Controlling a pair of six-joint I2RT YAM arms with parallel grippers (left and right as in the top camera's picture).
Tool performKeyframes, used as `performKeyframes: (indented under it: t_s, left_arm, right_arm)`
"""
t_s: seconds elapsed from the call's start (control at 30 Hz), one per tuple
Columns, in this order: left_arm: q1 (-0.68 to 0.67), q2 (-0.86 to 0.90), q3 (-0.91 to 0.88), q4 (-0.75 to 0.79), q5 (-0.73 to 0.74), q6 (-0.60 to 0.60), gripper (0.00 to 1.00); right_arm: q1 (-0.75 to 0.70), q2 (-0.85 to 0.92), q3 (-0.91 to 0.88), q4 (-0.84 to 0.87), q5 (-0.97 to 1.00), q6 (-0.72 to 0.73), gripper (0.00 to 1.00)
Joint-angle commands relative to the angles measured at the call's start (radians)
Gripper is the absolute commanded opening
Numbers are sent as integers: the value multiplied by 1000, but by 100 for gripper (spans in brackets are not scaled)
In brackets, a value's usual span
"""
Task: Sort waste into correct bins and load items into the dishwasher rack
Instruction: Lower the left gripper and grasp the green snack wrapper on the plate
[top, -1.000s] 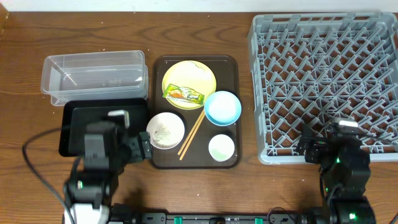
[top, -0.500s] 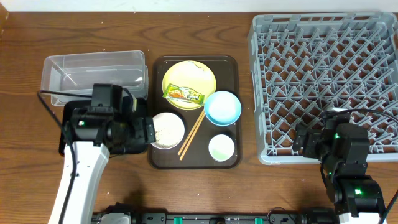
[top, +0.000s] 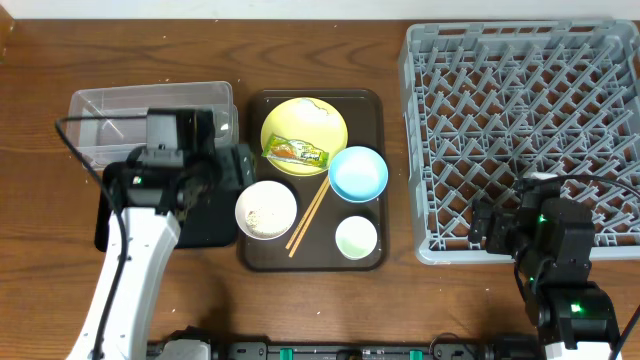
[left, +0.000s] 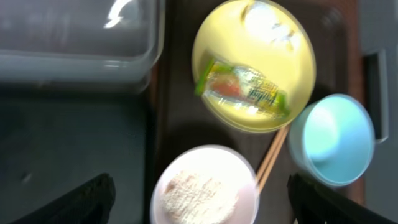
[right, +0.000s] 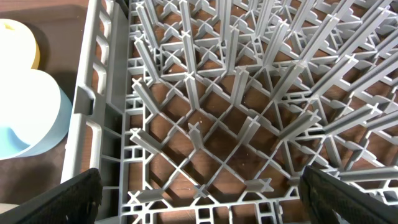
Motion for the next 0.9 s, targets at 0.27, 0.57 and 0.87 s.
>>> performKeyframes:
  t_s: [0.27,0.57,0.87]
  left_arm:
    - [-156,244,76,171,10,-361,88]
    - [-261,401,76,301,9,-612,87]
    - [-279,507,76,354,5,-719,84]
  right_arm:
    - [5,0,25,3,-8,3,99]
    - [5,0,25,2,-8,3,99]
    - [5,0,25,2,-8,10,99]
